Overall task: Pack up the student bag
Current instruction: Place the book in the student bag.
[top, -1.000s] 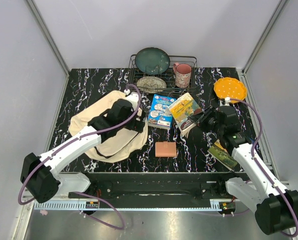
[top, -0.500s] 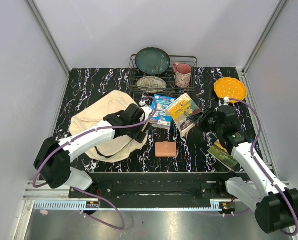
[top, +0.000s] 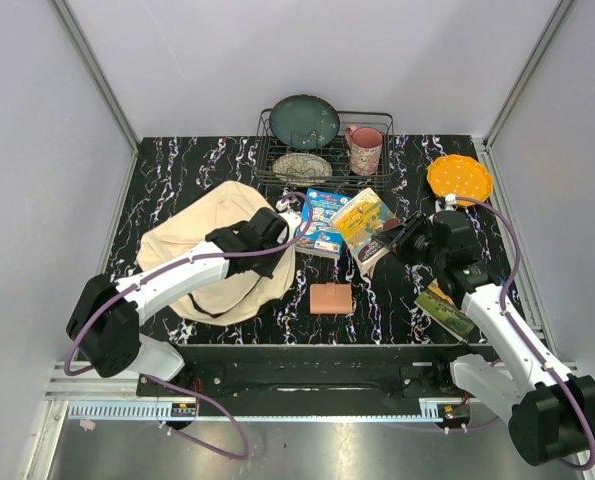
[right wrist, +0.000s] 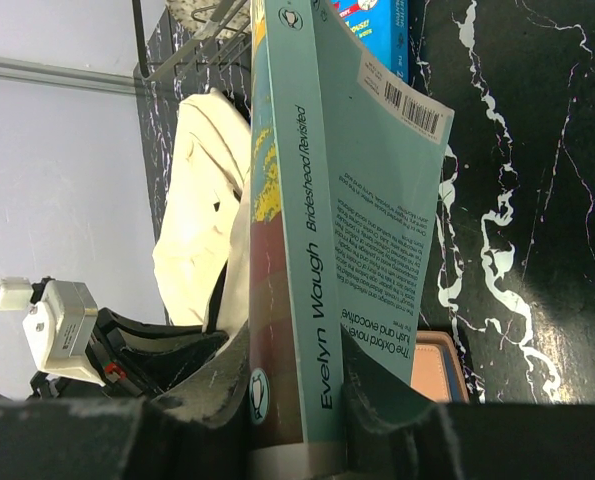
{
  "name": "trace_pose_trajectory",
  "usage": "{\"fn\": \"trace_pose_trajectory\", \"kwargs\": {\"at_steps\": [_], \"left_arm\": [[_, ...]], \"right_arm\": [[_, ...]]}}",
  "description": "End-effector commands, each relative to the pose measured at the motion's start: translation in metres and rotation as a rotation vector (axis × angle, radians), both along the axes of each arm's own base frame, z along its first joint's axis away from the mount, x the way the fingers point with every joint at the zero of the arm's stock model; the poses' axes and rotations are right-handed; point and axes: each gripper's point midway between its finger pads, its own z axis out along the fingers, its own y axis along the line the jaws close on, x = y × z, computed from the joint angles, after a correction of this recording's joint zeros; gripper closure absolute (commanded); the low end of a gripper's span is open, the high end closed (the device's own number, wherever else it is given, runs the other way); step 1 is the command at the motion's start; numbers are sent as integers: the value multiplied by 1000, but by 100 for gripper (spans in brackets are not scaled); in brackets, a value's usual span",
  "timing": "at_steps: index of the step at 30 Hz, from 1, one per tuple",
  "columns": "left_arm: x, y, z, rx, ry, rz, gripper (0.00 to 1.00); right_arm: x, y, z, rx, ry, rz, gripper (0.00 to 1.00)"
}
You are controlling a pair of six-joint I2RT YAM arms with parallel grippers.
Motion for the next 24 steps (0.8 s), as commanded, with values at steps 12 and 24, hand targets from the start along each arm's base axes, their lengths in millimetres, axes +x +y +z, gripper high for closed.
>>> {"fn": "trace_pose_trajectory", "kwargs": {"at_steps": [12,24], "left_arm": [[35,-5,112,-113,-250,53,100],[69,43,174,-117,-462,338,100]], "right_arm": [[8,44,64,142,-199,256,98],[-42,71,165,342,-459,568,100]]}}
